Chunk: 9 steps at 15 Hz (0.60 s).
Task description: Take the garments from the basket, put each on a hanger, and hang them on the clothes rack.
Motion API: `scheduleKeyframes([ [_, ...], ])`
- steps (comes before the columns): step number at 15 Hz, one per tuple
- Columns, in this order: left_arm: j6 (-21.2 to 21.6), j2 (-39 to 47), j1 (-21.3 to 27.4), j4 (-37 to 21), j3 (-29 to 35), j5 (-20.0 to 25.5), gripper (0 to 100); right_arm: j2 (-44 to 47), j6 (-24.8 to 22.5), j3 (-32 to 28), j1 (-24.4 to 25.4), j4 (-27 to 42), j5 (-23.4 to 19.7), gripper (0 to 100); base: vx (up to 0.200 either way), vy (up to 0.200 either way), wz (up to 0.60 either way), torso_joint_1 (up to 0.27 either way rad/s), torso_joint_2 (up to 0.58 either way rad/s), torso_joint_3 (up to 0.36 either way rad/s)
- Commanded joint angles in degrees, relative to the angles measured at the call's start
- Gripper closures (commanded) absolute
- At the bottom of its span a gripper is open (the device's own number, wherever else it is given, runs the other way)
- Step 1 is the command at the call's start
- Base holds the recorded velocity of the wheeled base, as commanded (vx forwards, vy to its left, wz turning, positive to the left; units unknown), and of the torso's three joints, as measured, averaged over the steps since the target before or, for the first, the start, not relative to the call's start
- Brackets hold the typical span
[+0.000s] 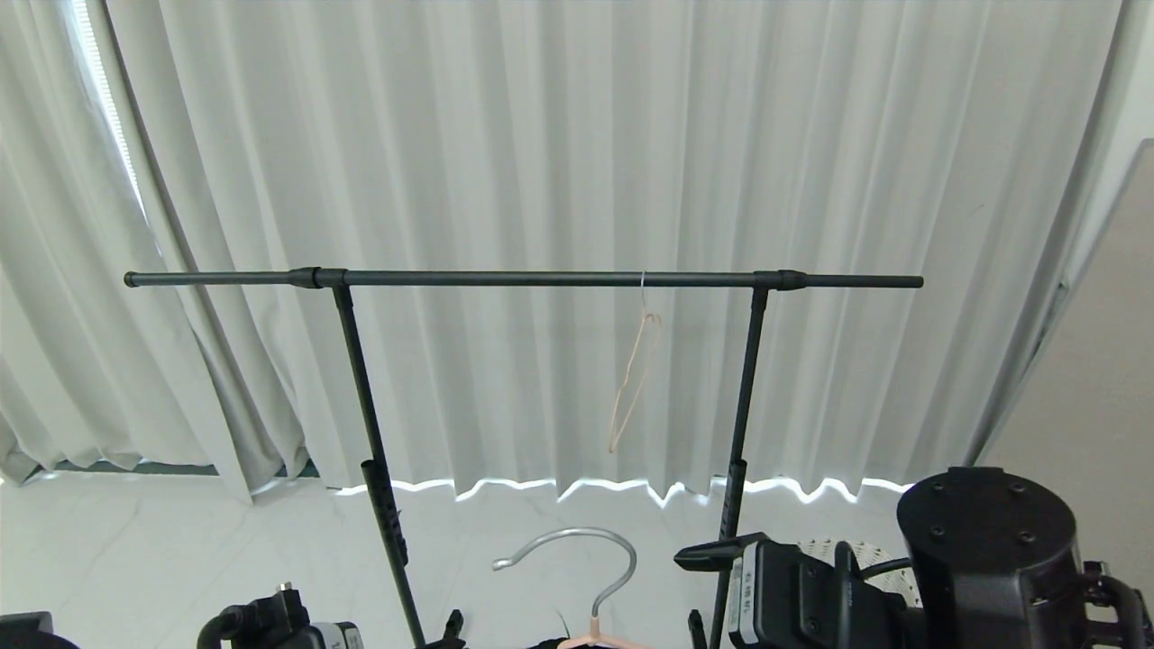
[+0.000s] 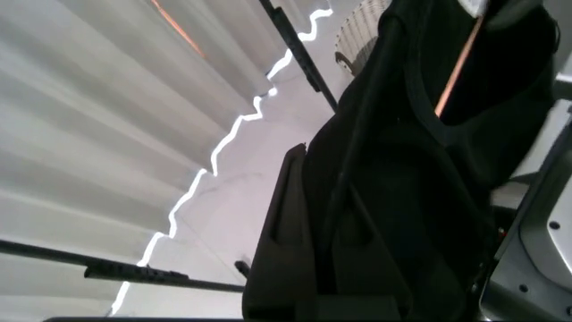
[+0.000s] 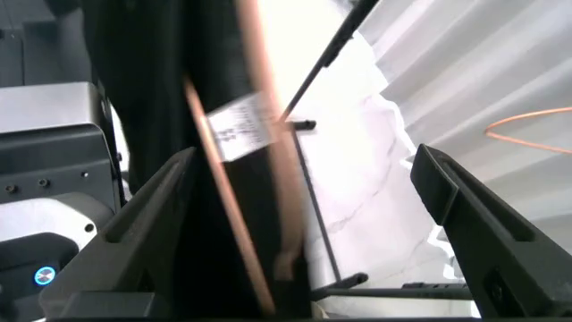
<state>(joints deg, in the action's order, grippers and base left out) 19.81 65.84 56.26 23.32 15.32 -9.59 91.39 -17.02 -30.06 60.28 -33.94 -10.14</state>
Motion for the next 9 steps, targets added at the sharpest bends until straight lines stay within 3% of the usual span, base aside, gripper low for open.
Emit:
scheduleKeyframes([
  [1,0.05,-1.33,-0.01,0.06,-0.03,0.01,100,1.68,0.14,-0.26,0.01,0.01,-0.23,0,0.0,0.0,0.0,0.0,0.0,0.0],
  [9,-0.03,-2.91,-0.19,0.06,0.06,0.01,100,4.32,2.08,-3.07,1.24,-0.08,-1.2,0,0.0,0.0,0.0,0.0,0.0,0.0],
])
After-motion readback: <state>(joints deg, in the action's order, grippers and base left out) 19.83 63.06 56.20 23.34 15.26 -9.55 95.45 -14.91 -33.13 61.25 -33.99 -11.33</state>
